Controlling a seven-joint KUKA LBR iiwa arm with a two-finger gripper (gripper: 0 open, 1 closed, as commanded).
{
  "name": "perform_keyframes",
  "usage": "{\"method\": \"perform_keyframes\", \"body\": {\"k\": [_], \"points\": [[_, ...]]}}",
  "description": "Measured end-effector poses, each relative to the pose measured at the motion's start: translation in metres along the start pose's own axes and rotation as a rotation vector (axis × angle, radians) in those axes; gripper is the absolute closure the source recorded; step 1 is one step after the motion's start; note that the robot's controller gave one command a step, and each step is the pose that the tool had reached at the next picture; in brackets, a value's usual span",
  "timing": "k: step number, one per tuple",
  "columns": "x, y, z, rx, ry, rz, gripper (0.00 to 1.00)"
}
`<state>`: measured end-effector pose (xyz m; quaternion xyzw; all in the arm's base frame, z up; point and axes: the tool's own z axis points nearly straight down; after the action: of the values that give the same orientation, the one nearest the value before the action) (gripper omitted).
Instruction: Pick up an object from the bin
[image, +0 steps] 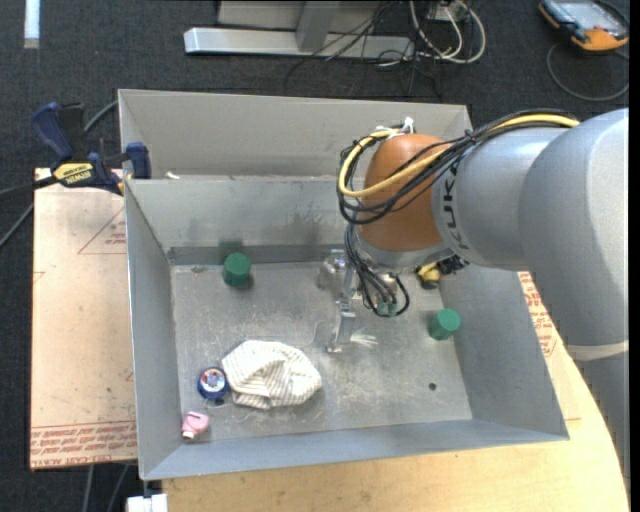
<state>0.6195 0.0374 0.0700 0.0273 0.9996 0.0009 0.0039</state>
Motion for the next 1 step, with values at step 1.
{"method": "perform_keyframes", "body": {"k": [1], "points": [[0.0582,0.1232,-0.0006,-0.006,0.001,-0.496,1.00]]}}
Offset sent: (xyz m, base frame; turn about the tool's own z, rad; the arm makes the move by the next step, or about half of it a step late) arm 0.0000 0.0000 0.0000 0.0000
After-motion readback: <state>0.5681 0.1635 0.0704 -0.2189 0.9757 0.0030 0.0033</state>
